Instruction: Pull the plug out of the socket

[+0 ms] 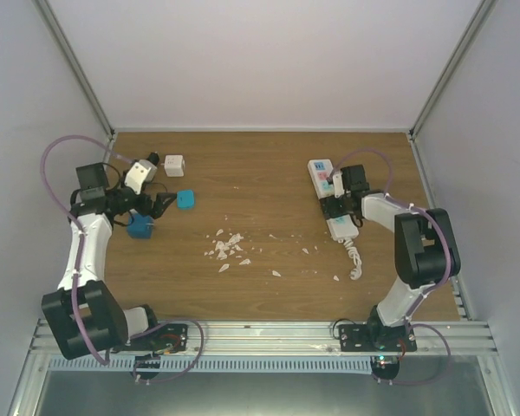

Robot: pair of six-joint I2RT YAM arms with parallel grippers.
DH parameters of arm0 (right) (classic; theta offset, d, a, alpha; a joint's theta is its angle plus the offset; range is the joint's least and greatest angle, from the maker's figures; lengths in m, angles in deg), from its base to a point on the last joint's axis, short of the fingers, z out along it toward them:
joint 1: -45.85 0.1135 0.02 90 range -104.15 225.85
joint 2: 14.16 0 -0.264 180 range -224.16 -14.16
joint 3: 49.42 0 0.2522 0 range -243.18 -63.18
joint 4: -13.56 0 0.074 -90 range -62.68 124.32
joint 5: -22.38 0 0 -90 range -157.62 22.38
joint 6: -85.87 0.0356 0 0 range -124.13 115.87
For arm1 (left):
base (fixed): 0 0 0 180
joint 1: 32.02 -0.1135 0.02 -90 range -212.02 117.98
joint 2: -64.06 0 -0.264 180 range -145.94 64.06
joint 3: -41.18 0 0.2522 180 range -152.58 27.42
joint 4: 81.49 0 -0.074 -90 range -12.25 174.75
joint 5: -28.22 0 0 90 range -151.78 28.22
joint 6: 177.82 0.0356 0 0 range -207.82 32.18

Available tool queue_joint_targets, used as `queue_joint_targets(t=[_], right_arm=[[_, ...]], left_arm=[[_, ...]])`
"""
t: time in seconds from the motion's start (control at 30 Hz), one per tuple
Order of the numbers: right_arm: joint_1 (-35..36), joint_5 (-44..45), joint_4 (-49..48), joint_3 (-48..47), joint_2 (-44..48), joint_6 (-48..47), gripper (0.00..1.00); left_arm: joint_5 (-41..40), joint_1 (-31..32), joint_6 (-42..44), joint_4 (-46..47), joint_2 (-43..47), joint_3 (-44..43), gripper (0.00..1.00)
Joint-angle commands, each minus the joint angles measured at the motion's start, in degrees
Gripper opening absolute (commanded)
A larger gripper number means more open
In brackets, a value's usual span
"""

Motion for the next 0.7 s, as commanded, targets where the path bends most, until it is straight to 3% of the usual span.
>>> queue_joint_targets(t=[0.0, 0.07, 0.33, 0.43, 0.67], right_arm=[[-1.2, 2.7, 4.7, 2.9, 1.0, 5.8, 0.93], [-1.2, 2.8, 5.0, 2.1, 1.8, 5.8, 0.99], [-1.2, -3.7, 6.9, -4.8, 7.7, 5.0, 1.0], [-1.2, -6.5, 7.6, -8.4, 9.9, 3.4, 1.0], [-2.6, -14.0, 7.2, -14.8, 16.4, -2.9, 1.0]], left_arm=[[-3.0, 5.1, -2.1, 3.2, -1.3, -0.8, 0.99], [-3.9, 7.4, -2.2, 2.7, -1.9, -1.0, 0.99], [-10.2, 16.6, -3.7, -1.0, -4.2, -4.2, 0.99], [-10.9, 18.3, -4.7, -3.7, -5.6, -8.8, 0.99], [-14.4, 18.8, -16.2, -4.8, -8.5, -22.8, 0.99]])
